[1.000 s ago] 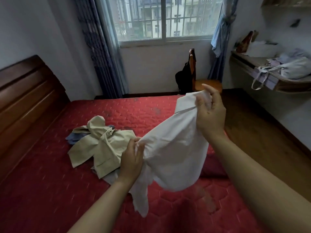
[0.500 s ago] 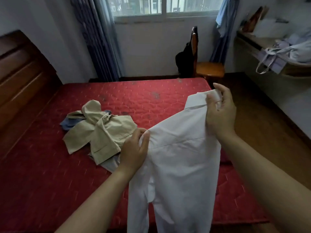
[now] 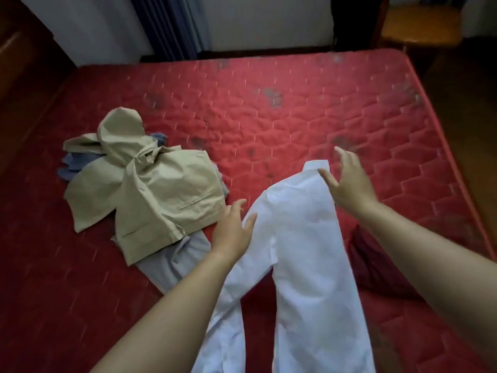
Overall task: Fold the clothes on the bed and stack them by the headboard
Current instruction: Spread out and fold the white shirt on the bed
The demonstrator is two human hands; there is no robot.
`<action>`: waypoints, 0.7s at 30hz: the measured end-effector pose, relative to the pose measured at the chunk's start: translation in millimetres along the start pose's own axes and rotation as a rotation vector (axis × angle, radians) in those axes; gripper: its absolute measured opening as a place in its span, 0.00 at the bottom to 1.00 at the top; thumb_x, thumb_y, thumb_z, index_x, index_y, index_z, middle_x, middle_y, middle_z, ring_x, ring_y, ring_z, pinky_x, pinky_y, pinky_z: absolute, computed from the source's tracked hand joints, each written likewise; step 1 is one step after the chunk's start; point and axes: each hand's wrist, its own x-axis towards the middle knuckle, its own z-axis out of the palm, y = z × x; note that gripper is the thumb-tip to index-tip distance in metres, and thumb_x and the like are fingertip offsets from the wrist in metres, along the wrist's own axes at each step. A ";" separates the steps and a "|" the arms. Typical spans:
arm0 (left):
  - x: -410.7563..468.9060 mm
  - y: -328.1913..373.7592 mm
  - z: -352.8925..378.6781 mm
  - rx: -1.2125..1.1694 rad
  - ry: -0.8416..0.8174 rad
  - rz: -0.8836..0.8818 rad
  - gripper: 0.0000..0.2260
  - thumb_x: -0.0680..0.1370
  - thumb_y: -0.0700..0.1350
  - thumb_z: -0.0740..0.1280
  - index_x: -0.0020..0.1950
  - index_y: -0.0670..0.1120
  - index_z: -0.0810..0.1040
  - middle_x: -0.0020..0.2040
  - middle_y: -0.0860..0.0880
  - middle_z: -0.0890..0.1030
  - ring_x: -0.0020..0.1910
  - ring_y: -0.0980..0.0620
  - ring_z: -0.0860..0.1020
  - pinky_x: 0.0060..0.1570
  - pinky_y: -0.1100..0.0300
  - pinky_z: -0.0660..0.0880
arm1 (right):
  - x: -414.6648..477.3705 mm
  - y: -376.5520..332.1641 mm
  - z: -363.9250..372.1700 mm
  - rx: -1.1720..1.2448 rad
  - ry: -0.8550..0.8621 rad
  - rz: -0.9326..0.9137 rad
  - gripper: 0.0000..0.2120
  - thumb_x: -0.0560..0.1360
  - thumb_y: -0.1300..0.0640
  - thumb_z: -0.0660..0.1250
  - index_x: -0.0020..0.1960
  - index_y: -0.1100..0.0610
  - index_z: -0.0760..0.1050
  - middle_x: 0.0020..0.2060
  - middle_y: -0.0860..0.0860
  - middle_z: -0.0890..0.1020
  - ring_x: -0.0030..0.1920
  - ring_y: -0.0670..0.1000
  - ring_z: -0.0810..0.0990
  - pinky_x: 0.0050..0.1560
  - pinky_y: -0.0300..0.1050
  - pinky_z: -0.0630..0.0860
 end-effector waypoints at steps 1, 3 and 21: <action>-1.9 -20.3 10.4 0.011 -0.021 -0.015 0.18 0.78 0.50 0.64 0.66 0.46 0.70 0.57 0.45 0.75 0.56 0.47 0.74 0.55 0.56 0.69 | -13.0 9.9 24.5 0.016 -0.059 -0.006 0.29 0.76 0.50 0.65 0.71 0.61 0.61 0.67 0.58 0.67 0.66 0.56 0.69 0.64 0.50 0.65; -8.1 -59.4 26.5 0.047 -0.077 -0.053 0.17 0.78 0.50 0.64 0.65 0.47 0.71 0.57 0.47 0.75 0.56 0.49 0.74 0.55 0.56 0.70 | -44.4 28.7 70.3 0.033 -0.181 0.013 0.28 0.76 0.49 0.65 0.71 0.60 0.62 0.67 0.56 0.68 0.65 0.55 0.69 0.64 0.47 0.66; 69.3 -194.5 134.6 -0.040 -0.171 -0.050 0.21 0.78 0.43 0.63 0.71 0.45 0.67 0.66 0.45 0.72 0.65 0.50 0.69 0.57 0.69 0.60 | -104.8 132.9 272.6 -0.289 -0.326 0.134 0.27 0.77 0.39 0.55 0.73 0.37 0.52 0.76 0.43 0.48 0.75 0.49 0.42 0.67 0.68 0.41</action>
